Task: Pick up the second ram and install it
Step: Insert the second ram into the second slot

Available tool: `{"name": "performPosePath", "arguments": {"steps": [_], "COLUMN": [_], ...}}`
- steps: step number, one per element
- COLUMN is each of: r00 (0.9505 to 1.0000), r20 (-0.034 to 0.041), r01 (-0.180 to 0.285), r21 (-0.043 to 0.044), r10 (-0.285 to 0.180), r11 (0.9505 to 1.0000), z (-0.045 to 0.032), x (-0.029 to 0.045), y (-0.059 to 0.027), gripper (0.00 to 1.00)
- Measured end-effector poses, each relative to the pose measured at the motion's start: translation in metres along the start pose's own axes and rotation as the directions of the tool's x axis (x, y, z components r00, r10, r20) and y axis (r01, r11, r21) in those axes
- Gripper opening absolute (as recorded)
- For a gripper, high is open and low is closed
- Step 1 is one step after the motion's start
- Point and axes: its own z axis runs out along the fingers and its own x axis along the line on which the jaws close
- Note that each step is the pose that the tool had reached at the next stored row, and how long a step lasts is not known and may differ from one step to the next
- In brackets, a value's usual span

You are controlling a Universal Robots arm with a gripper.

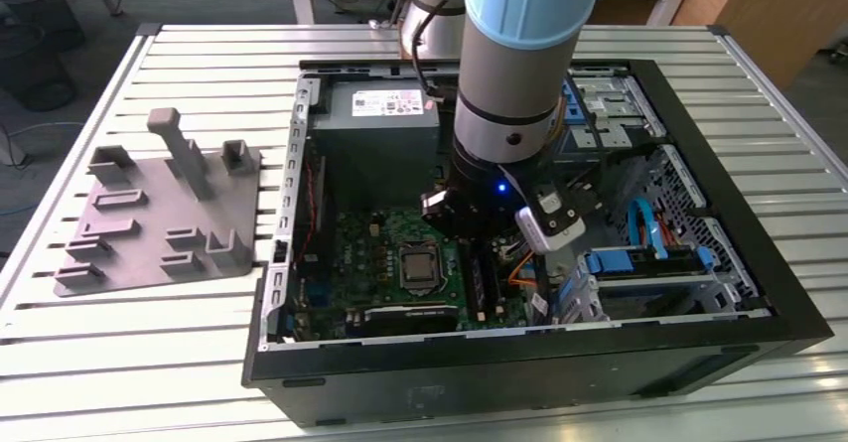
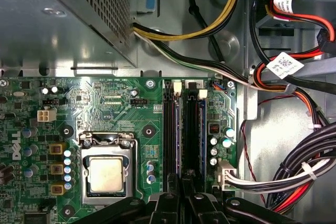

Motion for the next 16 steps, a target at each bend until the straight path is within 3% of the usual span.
{"name": "performPosePath", "arguments": {"steps": [16], "r00": [1.0000], "r20": [-0.0001], "r01": [0.000], "r21": [0.0002], "r10": [0.000], "r11": [1.0000], "z": [0.0073], "x": [0.0001], "y": [0.0001], "gripper": [0.13]}}
